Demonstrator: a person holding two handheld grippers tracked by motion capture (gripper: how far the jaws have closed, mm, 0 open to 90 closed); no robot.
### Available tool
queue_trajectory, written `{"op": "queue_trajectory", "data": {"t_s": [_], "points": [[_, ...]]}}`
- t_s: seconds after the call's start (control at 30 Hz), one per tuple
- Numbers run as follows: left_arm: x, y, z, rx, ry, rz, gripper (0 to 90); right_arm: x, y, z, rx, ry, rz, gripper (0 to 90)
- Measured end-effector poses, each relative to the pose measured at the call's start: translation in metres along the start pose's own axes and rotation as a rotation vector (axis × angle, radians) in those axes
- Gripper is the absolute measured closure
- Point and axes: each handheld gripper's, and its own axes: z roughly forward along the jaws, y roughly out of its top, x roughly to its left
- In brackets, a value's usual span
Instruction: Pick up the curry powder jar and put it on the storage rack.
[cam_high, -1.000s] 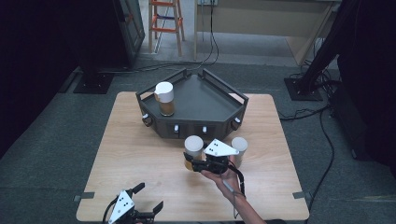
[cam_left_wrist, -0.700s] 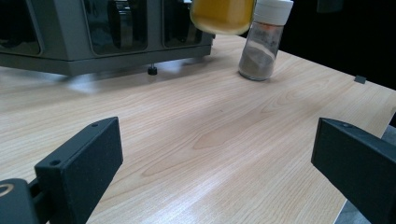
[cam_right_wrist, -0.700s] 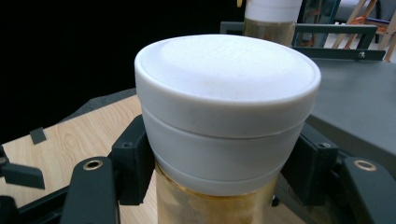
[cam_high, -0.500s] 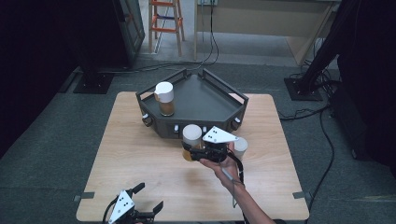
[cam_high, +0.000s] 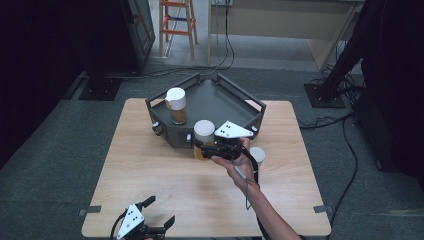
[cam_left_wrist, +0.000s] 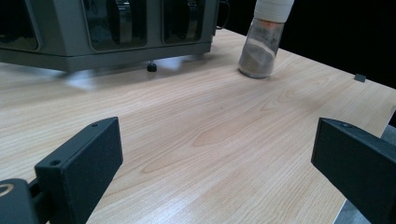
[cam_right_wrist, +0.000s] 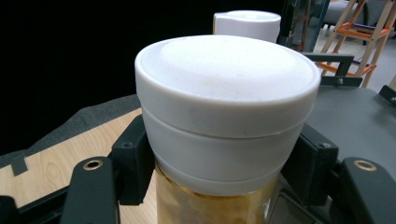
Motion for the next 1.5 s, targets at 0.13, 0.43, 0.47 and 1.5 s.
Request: {"op": "queue_trajectory", "data": {"t_s": [0.13, 0.43, 0.47, 1.5], "points": [[0.0, 0.0, 0.0, -0.001, -0.003, -0.005, 1.9, -0.002, 0.009, 0.005, 0.002, -0.007, 0.0, 34.8], [0.0, 0.0, 0.0, -0.003, -0.003, 0.0, 1.9, -0.006, 0.03, 0.016, -0.004, -0.032, 0.009, 34.9], [0.0, 0.0, -0.001, -0.003, -0.003, 0.0, 1.9, -0.008, 0.031, 0.017, -0.004, -0.036, 0.013, 34.9], [0.0, 0.0, -0.003, -0.019, -0.001, -0.009, 1.9, -0.025, 0.054, 0.071, 0.047, -0.209, 0.05, 34.8]]}}
